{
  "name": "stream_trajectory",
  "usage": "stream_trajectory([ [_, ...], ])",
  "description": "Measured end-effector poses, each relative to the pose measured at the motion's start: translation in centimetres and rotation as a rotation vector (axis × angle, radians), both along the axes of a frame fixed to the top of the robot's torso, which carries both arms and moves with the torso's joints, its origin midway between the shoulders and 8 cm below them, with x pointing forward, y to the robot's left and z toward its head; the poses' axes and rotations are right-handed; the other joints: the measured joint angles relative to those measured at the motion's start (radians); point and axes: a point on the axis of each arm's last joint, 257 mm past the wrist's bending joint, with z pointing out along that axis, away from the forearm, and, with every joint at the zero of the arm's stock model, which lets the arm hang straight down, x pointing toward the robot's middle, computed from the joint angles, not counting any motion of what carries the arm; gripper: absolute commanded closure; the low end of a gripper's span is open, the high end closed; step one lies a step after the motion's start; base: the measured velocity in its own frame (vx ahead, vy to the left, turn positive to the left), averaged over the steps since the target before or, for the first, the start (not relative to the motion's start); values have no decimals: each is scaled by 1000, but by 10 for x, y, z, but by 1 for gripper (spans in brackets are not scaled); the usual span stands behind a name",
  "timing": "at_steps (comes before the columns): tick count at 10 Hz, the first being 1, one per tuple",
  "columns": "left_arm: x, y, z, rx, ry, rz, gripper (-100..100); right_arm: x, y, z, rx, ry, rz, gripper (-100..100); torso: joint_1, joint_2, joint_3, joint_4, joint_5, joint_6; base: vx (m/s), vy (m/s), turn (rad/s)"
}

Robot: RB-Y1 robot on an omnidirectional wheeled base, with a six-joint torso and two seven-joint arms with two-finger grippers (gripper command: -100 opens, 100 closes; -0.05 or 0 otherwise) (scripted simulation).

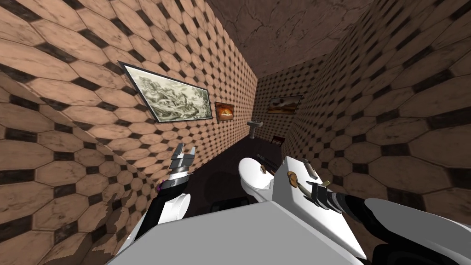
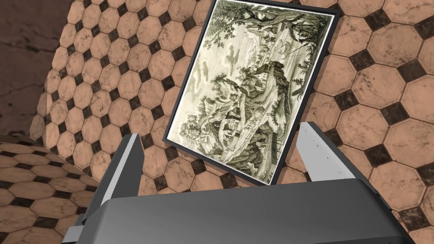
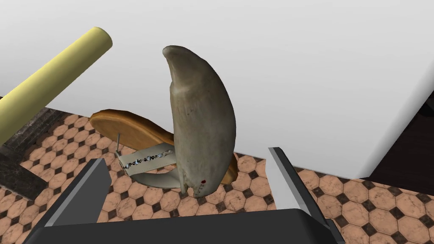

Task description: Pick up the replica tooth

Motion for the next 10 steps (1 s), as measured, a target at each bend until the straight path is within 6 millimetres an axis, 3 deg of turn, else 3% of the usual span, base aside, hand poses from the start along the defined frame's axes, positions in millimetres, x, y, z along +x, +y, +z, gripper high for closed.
stream_trajectory([
  [6, 0, 0, 0, 0, 0, 0, 0, -4, 54, -7, 2, 0, 111, -100, 0, 1, 1, 1, 0, 1, 128, -55, -197],
  [8, 0, 0, 0, 0, 0, 0, 0, -6, 76, -8, 5, -6, 156, -100, 3, 2, 1, 0, 0, 0, 60, 10, -139],
  [9, 0, 0, 0, 0, 0, 0, 0, -6, 77, -9, 3, -7, 159, 100, 4, 6, 3, 1, 1, 0, 0, 0, 0],
  [10, 0, 0, 0, 0, 0, 0, 0, -6, 77, -9, 3, -7, 158, 100, 3, 8, 5, 2, 1, 0, 0, 0, 0],
])
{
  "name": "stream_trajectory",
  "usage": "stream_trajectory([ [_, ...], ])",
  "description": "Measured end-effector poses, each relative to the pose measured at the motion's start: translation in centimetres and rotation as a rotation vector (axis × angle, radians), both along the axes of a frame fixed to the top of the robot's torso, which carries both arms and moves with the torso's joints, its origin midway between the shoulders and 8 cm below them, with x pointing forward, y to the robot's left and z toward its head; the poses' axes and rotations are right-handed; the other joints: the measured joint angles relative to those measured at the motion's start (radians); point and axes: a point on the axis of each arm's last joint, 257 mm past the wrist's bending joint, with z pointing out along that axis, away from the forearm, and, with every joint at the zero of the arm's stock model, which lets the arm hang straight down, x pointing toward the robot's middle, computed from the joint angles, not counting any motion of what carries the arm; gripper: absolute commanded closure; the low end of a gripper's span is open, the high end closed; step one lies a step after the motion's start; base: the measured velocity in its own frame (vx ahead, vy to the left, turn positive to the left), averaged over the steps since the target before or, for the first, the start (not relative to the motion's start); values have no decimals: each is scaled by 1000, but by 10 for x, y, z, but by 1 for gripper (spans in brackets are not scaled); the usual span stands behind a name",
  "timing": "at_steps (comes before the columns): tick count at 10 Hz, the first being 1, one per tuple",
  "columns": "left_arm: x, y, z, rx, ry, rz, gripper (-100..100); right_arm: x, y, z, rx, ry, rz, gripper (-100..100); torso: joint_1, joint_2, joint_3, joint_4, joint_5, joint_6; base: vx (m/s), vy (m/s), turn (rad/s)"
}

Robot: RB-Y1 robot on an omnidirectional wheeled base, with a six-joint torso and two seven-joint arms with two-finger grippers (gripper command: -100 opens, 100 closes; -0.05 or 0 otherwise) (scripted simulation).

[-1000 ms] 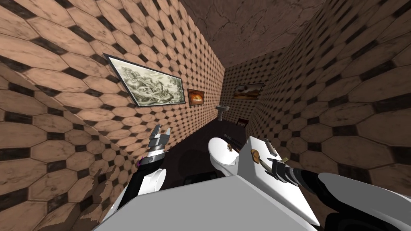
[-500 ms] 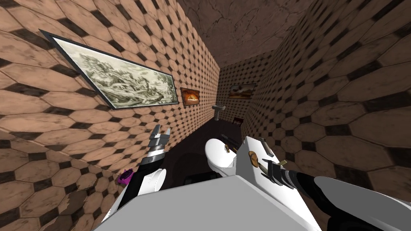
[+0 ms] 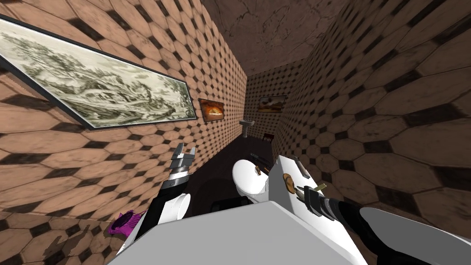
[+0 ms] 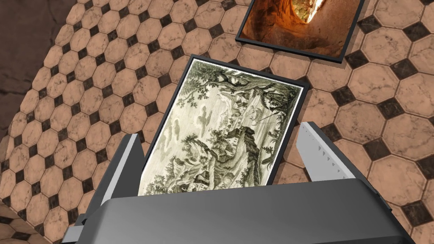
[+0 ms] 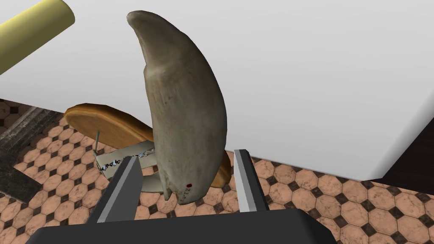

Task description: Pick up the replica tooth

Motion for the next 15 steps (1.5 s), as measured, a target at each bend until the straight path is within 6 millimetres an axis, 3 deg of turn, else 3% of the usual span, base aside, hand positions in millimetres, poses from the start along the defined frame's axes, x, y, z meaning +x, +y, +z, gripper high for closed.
stream_trajectory([
  [3, 0, 0, 0, 0, 0, 0, 0, 0, 0, 0, 0, 0, -1, 100, 0, 1, 1, 0, 0, 0, 0, 0, 0],
  [4, 0, 0, 0, 0, 0, 0, 0, 0, 0, 0, 0, 0, -1, 0, 0, 1, 1, 0, 0, 0, 0, 0, 0],
  [5, 0, 0, 0, 0, 0, 0, 0, 0, 0, 0, 0, 0, -1, 100, 0, 1, 1, 0, 0, 0, -71, 1, 308],
  [15, 0, 0, 0, 0, 0, 0, 0, 11, -96, 16, 6, -5, -205, 100, 3, 10, 5, 2, 0, -1, -136, 60, 201],
])
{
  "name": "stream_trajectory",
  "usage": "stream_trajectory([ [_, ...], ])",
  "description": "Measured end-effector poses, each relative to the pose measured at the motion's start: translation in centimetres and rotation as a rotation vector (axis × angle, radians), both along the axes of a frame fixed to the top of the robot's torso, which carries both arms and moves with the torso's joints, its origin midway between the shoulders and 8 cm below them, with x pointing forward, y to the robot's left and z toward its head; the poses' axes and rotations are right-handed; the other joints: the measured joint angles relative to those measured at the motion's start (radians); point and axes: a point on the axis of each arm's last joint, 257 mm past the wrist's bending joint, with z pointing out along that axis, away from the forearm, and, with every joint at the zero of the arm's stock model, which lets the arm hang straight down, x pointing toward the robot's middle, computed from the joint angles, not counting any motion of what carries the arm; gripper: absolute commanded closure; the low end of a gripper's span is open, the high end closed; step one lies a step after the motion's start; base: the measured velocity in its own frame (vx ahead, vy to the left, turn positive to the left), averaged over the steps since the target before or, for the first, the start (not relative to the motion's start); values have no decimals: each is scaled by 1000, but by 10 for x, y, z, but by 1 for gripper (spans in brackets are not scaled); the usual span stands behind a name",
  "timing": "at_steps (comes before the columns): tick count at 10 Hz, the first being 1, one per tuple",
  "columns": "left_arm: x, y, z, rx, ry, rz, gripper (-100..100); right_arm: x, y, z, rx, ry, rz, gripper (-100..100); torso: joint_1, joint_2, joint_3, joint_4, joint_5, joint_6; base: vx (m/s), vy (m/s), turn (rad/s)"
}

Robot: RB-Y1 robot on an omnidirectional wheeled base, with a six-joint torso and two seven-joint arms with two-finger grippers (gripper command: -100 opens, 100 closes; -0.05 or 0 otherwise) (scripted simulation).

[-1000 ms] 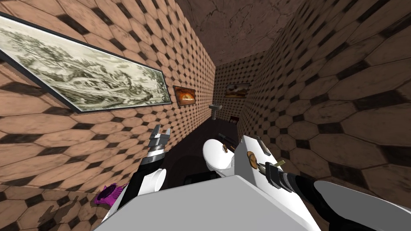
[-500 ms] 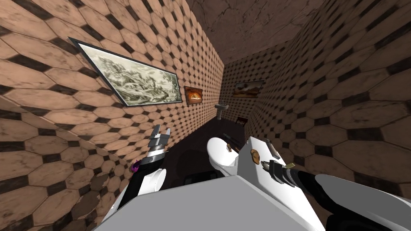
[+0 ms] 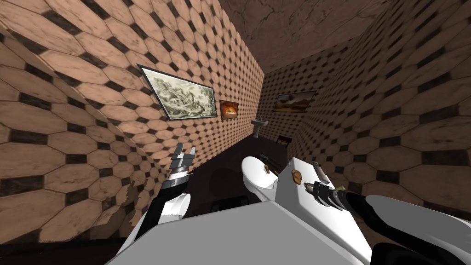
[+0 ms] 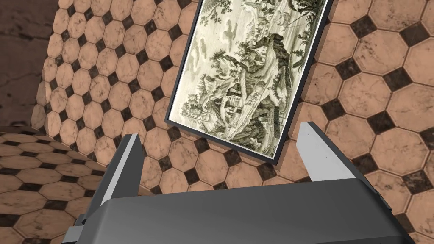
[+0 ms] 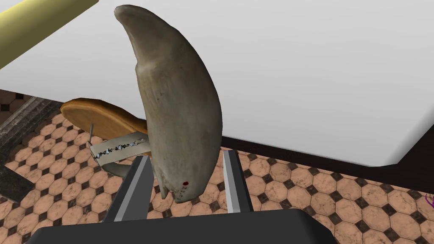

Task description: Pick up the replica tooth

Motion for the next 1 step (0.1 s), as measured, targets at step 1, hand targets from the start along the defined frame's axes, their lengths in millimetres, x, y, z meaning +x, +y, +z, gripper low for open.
stream_trajectory([
  [1, 0, 0, 0, 0, 0, 0, 0, 0, 0, 0, 3, 0, -2, 0, -3, -3, -1, 0, 0, 1, -13, 9, -12],
])
